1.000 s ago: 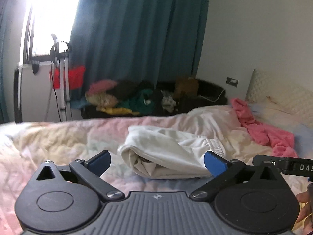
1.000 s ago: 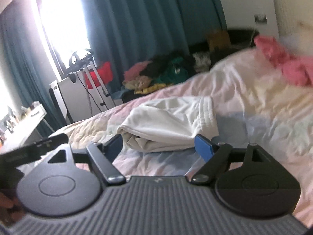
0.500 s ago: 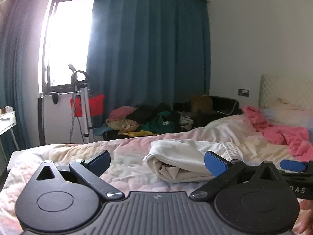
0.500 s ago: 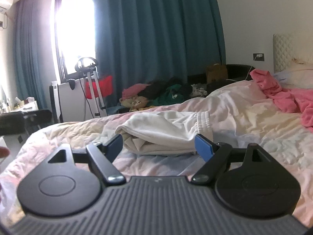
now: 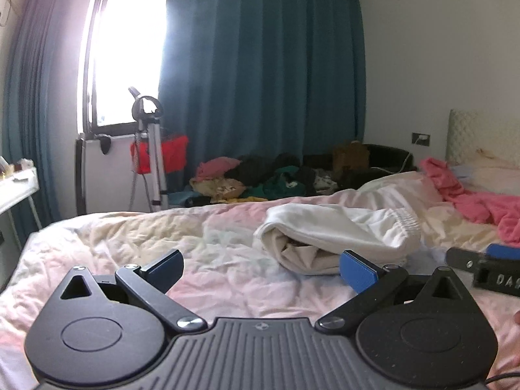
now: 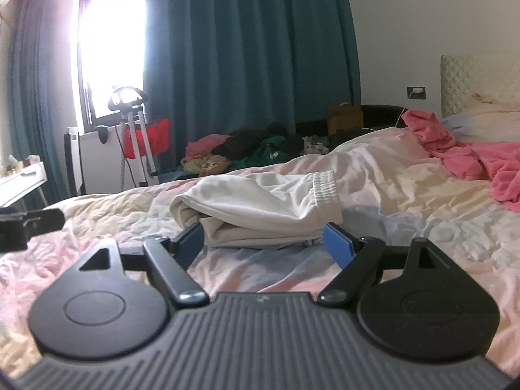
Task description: Fold clothes
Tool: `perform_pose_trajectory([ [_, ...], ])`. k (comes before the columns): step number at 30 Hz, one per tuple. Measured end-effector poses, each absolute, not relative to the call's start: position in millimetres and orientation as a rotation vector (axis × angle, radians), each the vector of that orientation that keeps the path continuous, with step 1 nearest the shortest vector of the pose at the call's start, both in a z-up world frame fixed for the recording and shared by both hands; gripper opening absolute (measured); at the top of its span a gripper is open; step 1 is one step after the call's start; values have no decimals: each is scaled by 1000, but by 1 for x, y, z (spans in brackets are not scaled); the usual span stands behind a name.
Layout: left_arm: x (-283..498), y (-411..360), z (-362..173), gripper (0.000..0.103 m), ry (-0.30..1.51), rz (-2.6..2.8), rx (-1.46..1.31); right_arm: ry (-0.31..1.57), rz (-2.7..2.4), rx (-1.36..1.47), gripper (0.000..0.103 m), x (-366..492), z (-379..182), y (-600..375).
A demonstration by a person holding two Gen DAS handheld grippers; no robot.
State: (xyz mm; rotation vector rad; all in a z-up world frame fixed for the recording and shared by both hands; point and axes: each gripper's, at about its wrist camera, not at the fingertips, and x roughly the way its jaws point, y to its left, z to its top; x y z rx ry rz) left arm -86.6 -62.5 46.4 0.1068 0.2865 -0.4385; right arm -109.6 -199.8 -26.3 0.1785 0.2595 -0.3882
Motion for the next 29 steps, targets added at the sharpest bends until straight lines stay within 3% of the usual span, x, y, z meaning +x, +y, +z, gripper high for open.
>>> perform_pose_trajectory([
  [29, -88, -55, 43, 103, 309, -451, 45, 280, -402, 191, 82, -108, -31, -197],
])
